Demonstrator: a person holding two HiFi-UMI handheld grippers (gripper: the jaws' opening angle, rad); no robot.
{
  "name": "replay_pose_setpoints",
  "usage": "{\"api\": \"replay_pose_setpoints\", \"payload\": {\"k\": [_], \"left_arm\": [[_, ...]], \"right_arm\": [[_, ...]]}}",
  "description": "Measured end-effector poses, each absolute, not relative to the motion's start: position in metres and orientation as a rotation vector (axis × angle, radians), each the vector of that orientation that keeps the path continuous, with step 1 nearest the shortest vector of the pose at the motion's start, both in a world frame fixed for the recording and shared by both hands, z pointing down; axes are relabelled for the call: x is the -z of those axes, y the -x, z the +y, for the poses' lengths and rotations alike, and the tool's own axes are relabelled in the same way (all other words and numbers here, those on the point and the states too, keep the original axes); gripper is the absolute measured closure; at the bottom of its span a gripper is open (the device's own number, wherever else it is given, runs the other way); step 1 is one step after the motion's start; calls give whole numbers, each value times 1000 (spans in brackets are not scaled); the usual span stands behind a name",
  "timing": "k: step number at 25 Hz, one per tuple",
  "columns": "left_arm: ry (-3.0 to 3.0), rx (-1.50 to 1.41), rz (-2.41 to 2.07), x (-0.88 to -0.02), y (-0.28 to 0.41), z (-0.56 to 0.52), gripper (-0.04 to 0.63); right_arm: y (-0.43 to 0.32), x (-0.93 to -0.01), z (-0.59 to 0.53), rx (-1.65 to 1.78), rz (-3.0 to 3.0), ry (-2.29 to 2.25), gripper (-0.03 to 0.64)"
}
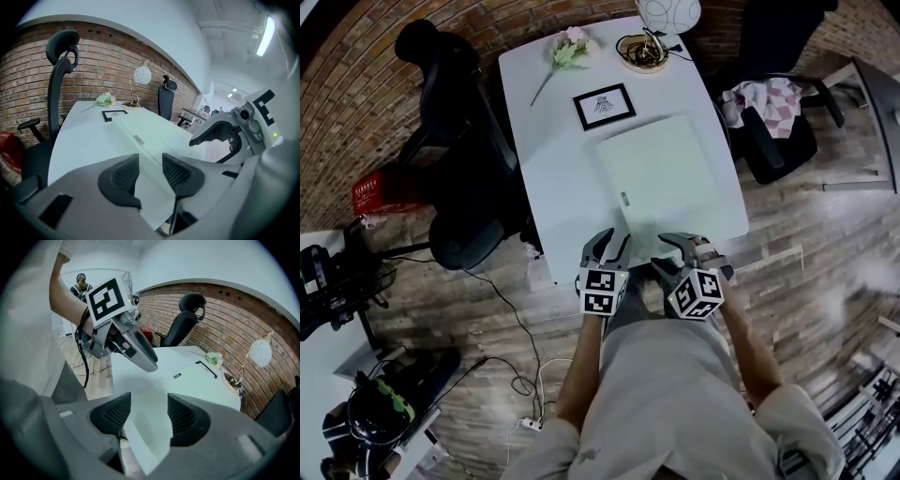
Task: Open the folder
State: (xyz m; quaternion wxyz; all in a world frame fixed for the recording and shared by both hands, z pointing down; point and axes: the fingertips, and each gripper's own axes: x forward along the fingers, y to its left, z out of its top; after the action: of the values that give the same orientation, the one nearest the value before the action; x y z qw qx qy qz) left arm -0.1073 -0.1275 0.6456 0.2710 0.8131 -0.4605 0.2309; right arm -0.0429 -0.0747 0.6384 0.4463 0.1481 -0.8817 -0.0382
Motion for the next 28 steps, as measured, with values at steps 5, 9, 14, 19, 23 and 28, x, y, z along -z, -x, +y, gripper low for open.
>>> {"api": "replay_pose_setpoints", "payload": {"k": [5,9,14,19,23,28], "left_arm": [[-2151,-635,-1245,-656,104,-125,440],[-2133,-648,-1241,-662,102,-122,440],[-2121,-662,-1230,-669,101,-117,440],[-2116,-667,-1224,-673,99,-114,440],[-2114,-665,-1221,-674,99,-113,440],[-2113,-666,-1212,-676,98,-112,440]], "right_arm": [[46,-651,-69,168,-2149,-276,383],[49,-661,-64,205,-2132,-227,383],[50,-674,-58,257,-2091,-178,383],[48,-684,-59,317,-2053,-164,383],[50,-685,-57,300,-2076,-152,426],[52,-684,-54,260,-2103,-123,468]]}}
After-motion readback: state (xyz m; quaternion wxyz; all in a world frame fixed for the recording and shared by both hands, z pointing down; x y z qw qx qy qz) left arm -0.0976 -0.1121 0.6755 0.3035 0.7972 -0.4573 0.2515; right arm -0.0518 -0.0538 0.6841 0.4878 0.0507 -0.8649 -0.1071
